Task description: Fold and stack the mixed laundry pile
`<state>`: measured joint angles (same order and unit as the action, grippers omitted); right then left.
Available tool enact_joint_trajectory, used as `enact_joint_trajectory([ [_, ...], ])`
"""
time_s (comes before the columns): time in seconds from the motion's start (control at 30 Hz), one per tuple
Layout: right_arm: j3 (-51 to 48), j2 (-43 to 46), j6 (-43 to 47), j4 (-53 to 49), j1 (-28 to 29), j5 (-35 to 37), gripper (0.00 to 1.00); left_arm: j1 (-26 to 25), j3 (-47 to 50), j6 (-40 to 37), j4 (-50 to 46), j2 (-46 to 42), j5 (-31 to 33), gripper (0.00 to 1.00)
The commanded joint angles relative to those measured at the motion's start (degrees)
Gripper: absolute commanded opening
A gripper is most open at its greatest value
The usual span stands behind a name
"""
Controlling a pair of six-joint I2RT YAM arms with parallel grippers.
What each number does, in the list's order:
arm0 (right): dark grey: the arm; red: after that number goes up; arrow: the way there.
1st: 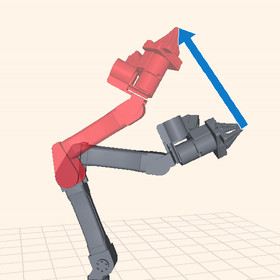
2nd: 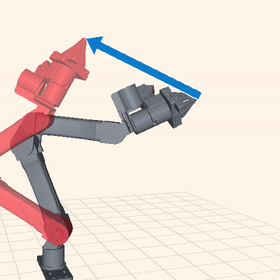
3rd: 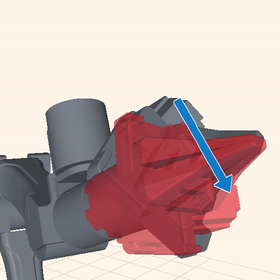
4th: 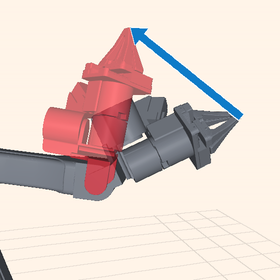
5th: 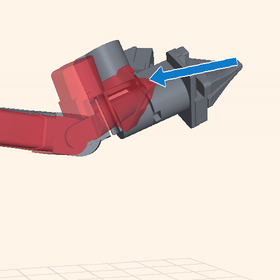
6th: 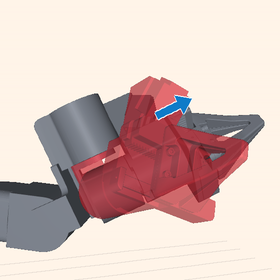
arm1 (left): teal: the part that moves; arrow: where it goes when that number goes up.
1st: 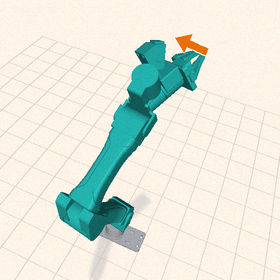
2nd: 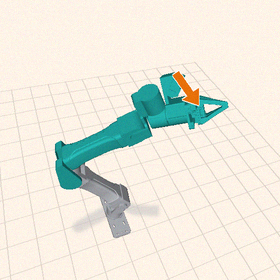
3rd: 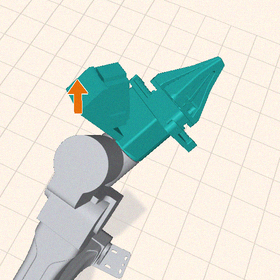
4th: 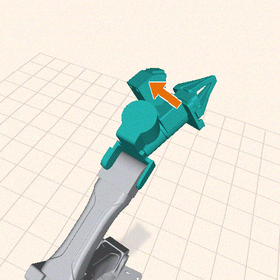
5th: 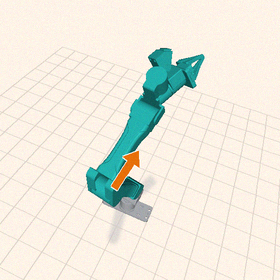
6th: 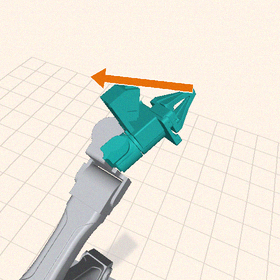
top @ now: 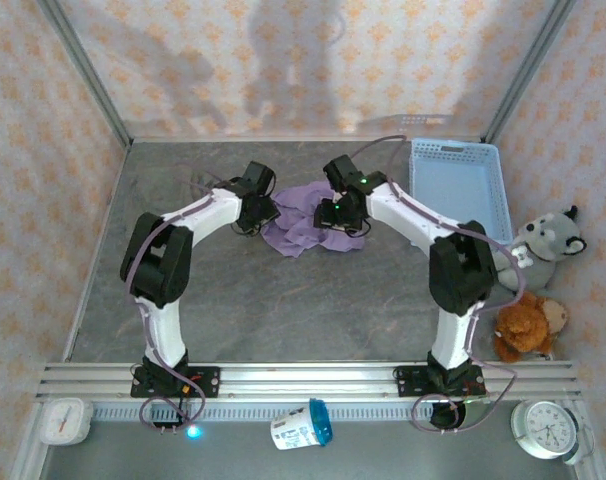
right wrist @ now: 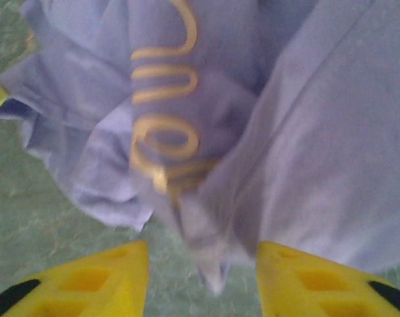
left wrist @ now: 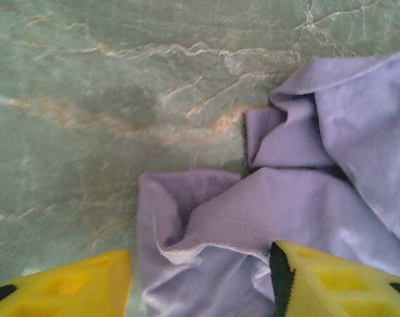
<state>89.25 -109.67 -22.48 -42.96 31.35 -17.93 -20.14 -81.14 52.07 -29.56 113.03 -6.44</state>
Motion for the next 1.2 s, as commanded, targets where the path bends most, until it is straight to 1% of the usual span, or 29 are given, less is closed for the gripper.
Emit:
enact_joint_trajectory([
  [0.0, 4.09, -3.12, -0.03, -2.2, -0.37, 5.68, 0.23, 0.06, -2.23, 1.29, -0.86, 3.05, 3.25, 0.46],
  [0.03, 5.08, -3.6, -0.06, -3.08, -0.72, 6.2, 0.14, 0.01, -2.43, 1.07, -0.94, 3.62, 3.57, 0.39],
  [0.07, 5.89, -3.79, 0.02, -3.96, -1.29, 6.58, 0.05, 0.01, -2.89, 0.63, -1.23, 4.24, 3.94, 0.27],
  [0.1, 6.54, -3.52, 0.06, -4.77, -2.04, 6.9, 0.0, 0.08, -3.48, 0.13, -1.72, 4.88, 4.15, 0.09],
  [0.13, 6.93, -2.99, 0.12, -5.25, -2.84, 6.92, 0.0, 0.1, -4.14, -0.39, -2.29, 5.3, 4.27, 0.0],
  [0.23, 7.89, 0.07, 0.31, -6.49, -6.38, 6.5, 0.0, 0.38, -5.98, -2.28, -3.85, 4.99, 5.52, 0.0],
  [0.33, 9.38, 4.26, 0.23, -7.14, -10.76, 3.84, 0.0, 1.23, -6.87, -3.5, -4.79, 0.88, 7.28, 0.0],
  [0.47, 13.13, 7.75, -0.18, -7.35, -16.89, -3.88, 0.0, 3.44, -10.28, -6.28, -6.33, -6.37, 8.13, 0.0],
  [0.57, 17.32, 8.11, -2.43, -7.58, -20.98, -13.04, 0.0, 5.59, -15.7, -8.52, -9.04, -10.39, 6.88, 0.0],
  [0.6, 19.33, 8.23, -2.88, -7.54, -21.73, -16.01, 0.0, 6.09, -17.89, -9.01, -9.81, -12.25, 7.24, 0.0],
  [0.67, 24.38, 8.14, -2.77, -8.49, -22.44, -19.42, 0.0, 7.09, -20.96, -10.42, -9.69, -16.17, 7.93, 0.0],
  [0.8, 38.23, 7.19, -0.87, -14.48, -22.67, -21.51, 0.0, 8.5, -29.97, -15.14, -12.31, -21.47, 11.23, 0.0],
  [0.87, 41.62, 7.64, -0.77, -16.25, -22.74, -20.89, 0.0, 9.32, -33.79, -17.28, -14.63, -22.45, 12.77, 0.0],
  [0.93, 40.58, 9.37, -1.6, -15.6, -22.92, -19.88, 0.0, 10.31, -34.82, -18.04, -16.17, -23.16, 13.82, 0.0],
  [1.03, 35.12, 12.27, -3.74, -12.71, -23.43, -19.95, 0.0, 11.67, -33.18, -17.16, -17.36, -24.39, 15.17, 0.0],
  [1.17, 29.97, 14.33, -5.61, -10.21, -23.71, -23.22, 0.0, 12.21, -29.11, -17.01, -14.99, -28.18, 16.59, 0.0],
])
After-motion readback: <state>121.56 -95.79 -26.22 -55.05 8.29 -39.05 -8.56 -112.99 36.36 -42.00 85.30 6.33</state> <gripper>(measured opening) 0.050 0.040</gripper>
